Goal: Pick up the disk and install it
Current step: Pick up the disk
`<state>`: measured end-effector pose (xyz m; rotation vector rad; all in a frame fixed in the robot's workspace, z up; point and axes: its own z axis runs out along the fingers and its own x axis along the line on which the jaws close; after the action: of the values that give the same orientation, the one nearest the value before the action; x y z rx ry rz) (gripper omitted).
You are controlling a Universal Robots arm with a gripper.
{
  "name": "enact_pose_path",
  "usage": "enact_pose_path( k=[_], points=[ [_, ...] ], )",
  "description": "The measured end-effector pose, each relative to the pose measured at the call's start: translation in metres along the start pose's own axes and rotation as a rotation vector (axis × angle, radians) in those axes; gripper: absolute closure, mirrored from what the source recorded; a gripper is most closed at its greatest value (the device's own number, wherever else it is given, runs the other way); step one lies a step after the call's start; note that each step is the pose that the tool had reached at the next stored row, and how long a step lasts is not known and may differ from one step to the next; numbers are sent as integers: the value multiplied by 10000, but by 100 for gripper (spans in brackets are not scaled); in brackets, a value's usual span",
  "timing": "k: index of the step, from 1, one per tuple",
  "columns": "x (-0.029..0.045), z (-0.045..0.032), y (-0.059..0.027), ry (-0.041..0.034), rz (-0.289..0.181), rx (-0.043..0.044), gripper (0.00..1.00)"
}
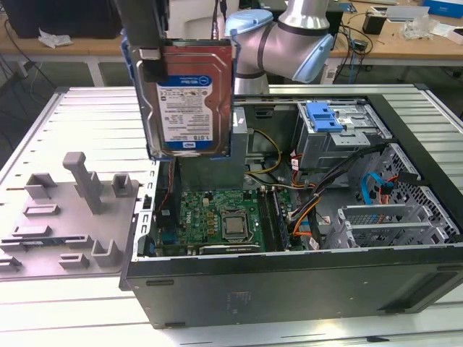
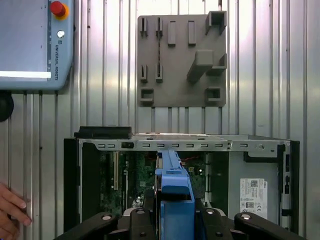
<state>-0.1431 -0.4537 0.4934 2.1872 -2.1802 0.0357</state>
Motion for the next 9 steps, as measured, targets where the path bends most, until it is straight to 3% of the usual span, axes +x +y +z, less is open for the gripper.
enact_pose_path(
  k=[9],
  points=[
    [138, -9, -350, 0, -4, -39, 64]
  ],
)
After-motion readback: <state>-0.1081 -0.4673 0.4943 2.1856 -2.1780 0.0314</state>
